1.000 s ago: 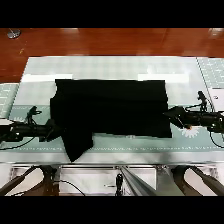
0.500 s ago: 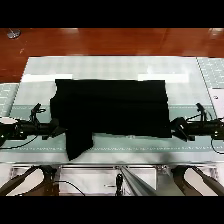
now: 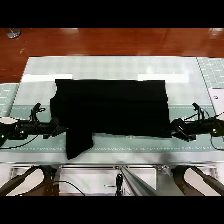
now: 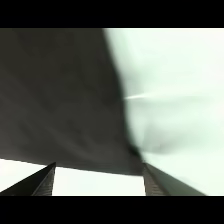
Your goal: Fold the shirts.
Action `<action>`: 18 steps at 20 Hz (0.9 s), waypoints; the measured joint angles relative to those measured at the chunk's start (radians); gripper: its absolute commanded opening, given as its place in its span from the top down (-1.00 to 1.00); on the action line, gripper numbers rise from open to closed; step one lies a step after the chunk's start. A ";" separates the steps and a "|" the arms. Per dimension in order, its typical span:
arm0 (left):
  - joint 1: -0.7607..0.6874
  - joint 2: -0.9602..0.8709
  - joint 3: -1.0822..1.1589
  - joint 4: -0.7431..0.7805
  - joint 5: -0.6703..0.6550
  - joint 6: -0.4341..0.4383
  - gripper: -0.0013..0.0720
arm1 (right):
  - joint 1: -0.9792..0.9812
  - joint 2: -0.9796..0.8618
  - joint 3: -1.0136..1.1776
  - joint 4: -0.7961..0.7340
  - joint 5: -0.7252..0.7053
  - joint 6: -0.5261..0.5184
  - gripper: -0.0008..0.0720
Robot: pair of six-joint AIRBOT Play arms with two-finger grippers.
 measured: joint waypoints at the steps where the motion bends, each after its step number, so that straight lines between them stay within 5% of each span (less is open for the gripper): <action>1: 0.000 0.000 0.000 -0.001 0.000 0.000 0.91 | 0.000 -0.002 0.014 -0.041 0.003 0.018 -0.72; 5: 0.000 0.000 0.000 -0.001 0.000 0.000 0.91 | 0.002 -0.015 0.040 -0.090 0.004 0.049 -0.72; 12: 0.000 0.000 0.000 -0.002 0.000 0.000 0.91 | 0.014 -0.140 0.049 0.119 0.000 -0.024 -0.72; 13: 0.000 0.000 0.000 -0.002 0.000 0.000 0.91 | 0.029 -0.154 0.049 0.136 0.001 -0.032 -0.62; 14: 0.000 0.000 0.000 -0.002 0.000 0.000 0.91 | 0.050 -0.165 0.049 0.148 -0.005 -0.040 0.01; 15: 0.000 0.000 0.000 -0.002 -0.001 0.000 0.91 | 0.072 -0.174 0.051 0.142 -0.021 -0.045 0.87; 18: 0.002 0.000 0.023 -0.002 -0.016 0.000 0.91 | 0.117 -0.187 0.080 0.148 -0.019 -0.062 0.88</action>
